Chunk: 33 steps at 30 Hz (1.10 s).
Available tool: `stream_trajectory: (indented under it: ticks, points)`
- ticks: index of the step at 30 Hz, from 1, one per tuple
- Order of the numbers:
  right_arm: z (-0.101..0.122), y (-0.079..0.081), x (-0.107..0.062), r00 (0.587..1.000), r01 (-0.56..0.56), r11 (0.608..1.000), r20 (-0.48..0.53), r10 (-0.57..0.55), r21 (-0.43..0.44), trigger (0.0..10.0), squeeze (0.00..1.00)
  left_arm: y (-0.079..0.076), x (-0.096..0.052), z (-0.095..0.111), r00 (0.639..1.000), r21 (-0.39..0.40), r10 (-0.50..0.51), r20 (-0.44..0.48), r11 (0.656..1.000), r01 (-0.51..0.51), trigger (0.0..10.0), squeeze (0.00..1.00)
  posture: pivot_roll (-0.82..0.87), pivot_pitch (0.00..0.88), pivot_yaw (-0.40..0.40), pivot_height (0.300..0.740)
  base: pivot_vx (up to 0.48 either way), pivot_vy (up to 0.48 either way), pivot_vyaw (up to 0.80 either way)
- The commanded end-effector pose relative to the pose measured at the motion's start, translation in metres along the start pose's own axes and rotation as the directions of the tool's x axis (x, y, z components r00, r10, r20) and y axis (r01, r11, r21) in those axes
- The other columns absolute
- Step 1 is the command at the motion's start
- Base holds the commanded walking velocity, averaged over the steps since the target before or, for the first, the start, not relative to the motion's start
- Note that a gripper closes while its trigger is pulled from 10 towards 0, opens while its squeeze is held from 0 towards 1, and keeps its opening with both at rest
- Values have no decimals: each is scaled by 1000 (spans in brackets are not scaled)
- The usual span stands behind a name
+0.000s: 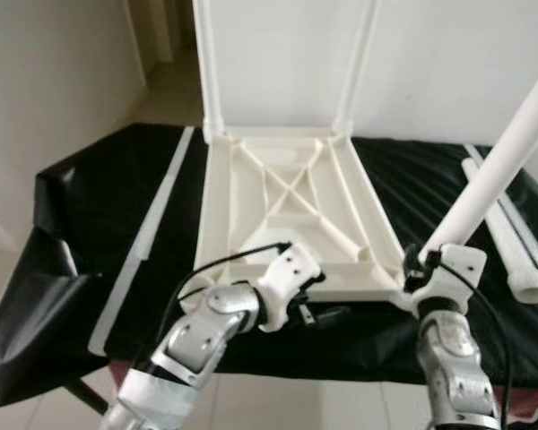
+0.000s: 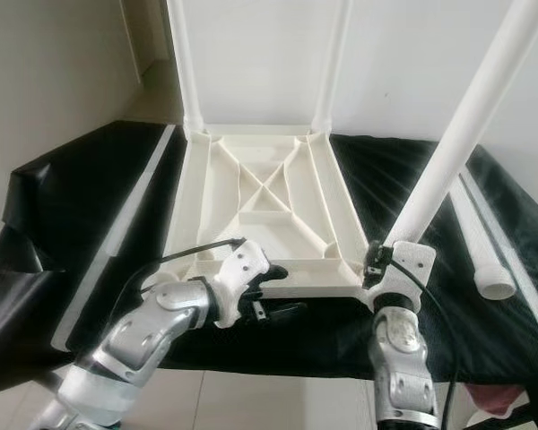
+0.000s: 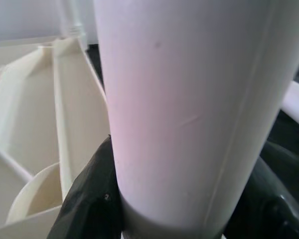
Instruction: Building children table
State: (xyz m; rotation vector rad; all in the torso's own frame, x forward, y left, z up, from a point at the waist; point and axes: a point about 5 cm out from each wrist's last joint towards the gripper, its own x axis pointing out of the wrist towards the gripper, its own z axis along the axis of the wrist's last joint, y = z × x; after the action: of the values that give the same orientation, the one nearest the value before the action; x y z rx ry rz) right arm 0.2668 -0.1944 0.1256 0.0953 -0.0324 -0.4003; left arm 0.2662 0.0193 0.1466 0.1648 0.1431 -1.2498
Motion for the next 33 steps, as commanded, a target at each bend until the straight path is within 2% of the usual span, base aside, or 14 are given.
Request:
stream_trajectory:
  ticks: [1, 5, 8, 9, 11, 12, 21, 22, 23, 24, 25, 27, 29, 33]
  points:
    - [-14, 0, -4, 994, 79, 997, -83, -77, 14, 10000, 0, 0, 1, 6, 1000, -8, 19, 19, 1000, -19, 10000, 0, 6, 0, -48, 740, 0, 0, 0]
    - [-7, 5, -2, 995, 80, 996, -55, -78, 42, 10000, 0, -1, 2, 6, 999, -13, 21, 28, 1000, -20, 10000, 0, 3, 0, -45, 740, 0, 0, 0]
    - [0, 5, -2, 999, 35, 998, -17, -34, 55, 10000, 0, -2, 1, 8, 999, -22, 18, 41, 1000, -17, 10000, 0, 3, 0, -49, 740, 0, 0, 0]
    - [1, 3, -2, 1000, 23, 998, -7, -22, 50, 10000, 663, -1, 1, 10, 999, -22, 19, 45, 1000, -18, 10000, 0, 3, 0, -50, 740, 0, 0, 0]
    - [2, 1, -2, 1000, 17, 999, -3, -17, 44, 10000, 663, -1, 1, 11, 999, -21, 19, 47, 1000, -18, 10000, 0, 3, 0, -50, 740, 0, 0, 0]
    - [2, 0, -2, 1000, 21, 999, 0, -21, 33, 10000, 1000, 0, 1, 11, 999, -19, 23, 49, 1000, -22, 10000, 0, 4, 0, -52, 740, 0, 0, 0]
    - [15, -1, 4, 987, -152, 988, 64, 150, 25, 10000, 1000, -2, 1, 17, 997, -23, 7, 79, 1000, -5, 10000, 0, 1, 0, -51, 740, 0, 0, 0]
    - [16, -2, 5, 977, -203, 979, 65, 201, 17, 10000, 424, -1, 1, 17, 997, -18, 10, 77, 1000, -9, 10000, 0, 3, 0, -48, 740, 0, 0, 0]
    - [16, -2, 5, 977, -203, 979, 65, 201, 17, 10000, 424, -1, 1, 17, 997, -18, 10, 77, 1000, -9, 10000, 0, 3, 0, -48, 740, 0, 0, 0]
    - [16, -1, 4, 962, -264, 964, 65, 264, -5, 10000, 0, -1, 0, 18, 997, -11, 13, 77, 1000, -12, 10000, 0, 3, 0, -48, 740, 0, 0, 0]
    - [16, -1, 4, 962, -264, 964, 65, 264, -5, 10000, 0, -1, 0, 18, 997, -11, 13, 77, 1000, -12, 10000, 0, 3, 0, -48, 740, 0, 0, 0]
    - [14, -2, 3, 937, -342, 939, 59, 344, -39, 10000, 0, 0, 0, 18, 997, -7, 15, 77, 1000, -14, 10000, 0, 6, 0, -51, 740, 0, 0, 0]
    - [11, -6, 4, 927, -371, 928, 40, 372, -39, 10000, 0, 1, 0, 18, 997, -8, 15, 78, 1000, -14, 10000, 0, 6, 0, -51, 740, 0, 0, 0]
    - [11, -15, 6, 892, -447, 890, 31, 451, -95, 10000, 0, 2, -2, 18, 997, -5, 21, 75, 1000, -21, 10000, 0, 12, 0, -47, 740, 0, 0, 0]
